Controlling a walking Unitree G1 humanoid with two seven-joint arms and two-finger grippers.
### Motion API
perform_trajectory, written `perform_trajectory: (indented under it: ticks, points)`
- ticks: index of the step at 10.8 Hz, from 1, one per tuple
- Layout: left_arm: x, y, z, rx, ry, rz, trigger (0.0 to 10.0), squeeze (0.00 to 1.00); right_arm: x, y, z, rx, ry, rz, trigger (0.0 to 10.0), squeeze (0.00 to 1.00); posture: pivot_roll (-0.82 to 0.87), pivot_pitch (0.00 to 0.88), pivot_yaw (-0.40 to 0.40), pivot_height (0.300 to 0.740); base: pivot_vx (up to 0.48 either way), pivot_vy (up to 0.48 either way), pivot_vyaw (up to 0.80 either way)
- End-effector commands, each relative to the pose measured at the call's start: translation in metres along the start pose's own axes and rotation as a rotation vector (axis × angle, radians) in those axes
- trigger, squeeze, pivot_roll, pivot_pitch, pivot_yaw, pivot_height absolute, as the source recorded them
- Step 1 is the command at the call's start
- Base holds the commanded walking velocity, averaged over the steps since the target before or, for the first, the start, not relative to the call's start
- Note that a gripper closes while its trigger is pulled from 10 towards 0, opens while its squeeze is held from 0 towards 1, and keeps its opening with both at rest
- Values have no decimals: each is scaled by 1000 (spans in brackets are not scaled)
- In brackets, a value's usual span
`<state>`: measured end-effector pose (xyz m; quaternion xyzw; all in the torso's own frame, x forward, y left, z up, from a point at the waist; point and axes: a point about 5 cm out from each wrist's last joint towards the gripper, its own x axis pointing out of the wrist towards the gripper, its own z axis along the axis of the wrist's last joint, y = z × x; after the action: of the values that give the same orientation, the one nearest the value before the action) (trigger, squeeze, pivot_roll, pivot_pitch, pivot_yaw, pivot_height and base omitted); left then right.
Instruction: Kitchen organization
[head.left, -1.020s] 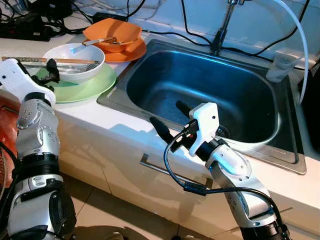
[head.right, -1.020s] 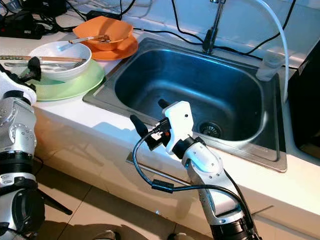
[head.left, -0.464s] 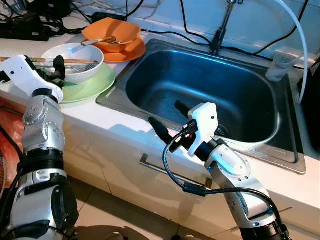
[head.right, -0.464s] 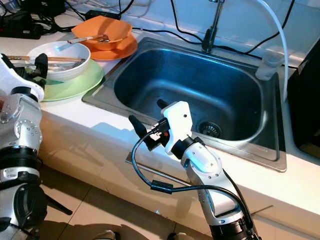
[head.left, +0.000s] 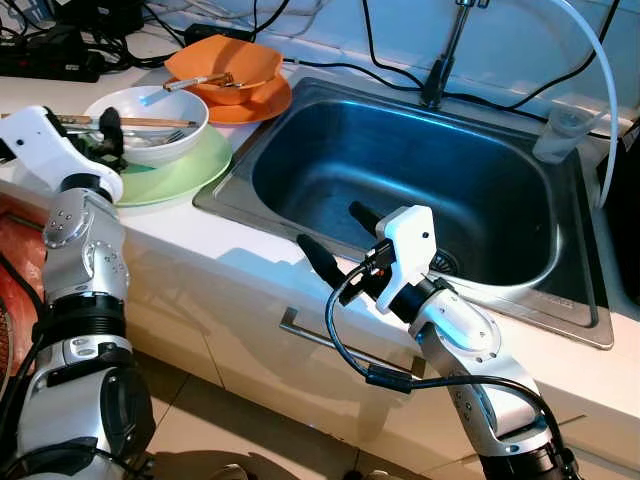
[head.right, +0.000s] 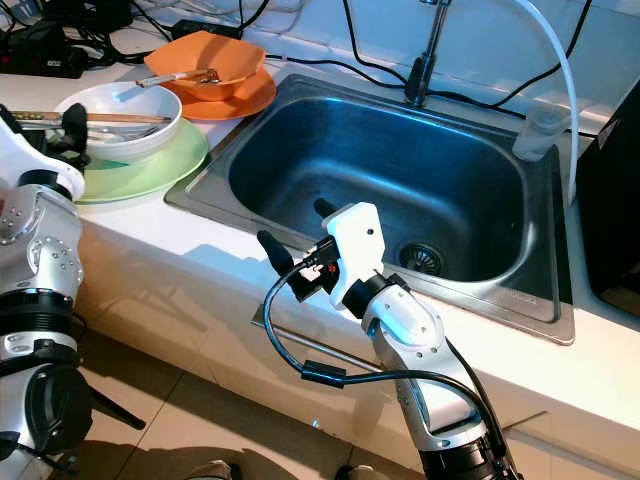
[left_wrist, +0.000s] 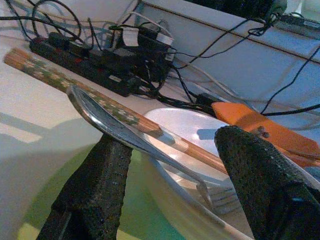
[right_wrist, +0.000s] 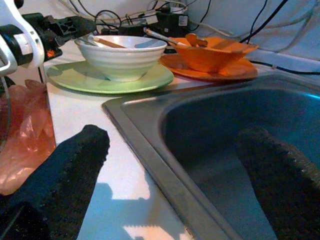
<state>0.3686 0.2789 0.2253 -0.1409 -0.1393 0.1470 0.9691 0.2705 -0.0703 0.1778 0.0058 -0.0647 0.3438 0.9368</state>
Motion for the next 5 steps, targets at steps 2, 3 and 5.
perform_trajectory:
  ticks: [2, 3, 5]
  points:
    - [5, 5, 8, 30, -28, 42, 10000, 0, -3, 0, 2, -10, -4, -6, 10000, 0, -20, 105, -44, 740, 0, 0, 0]
    - [6, 10, 10, 36, -33, 58, 10000, 0, -3, 0, 2, -12, -4, -6, 10000, 0, -19, 103, -44, 740, 0, 0, 0]
    - [6, 13, 10, 43, -37, 64, 10000, 0, -3, 0, 3, -13, -5, -4, 10000, 0, -17, 102, -46, 740, 0, 0, 0]
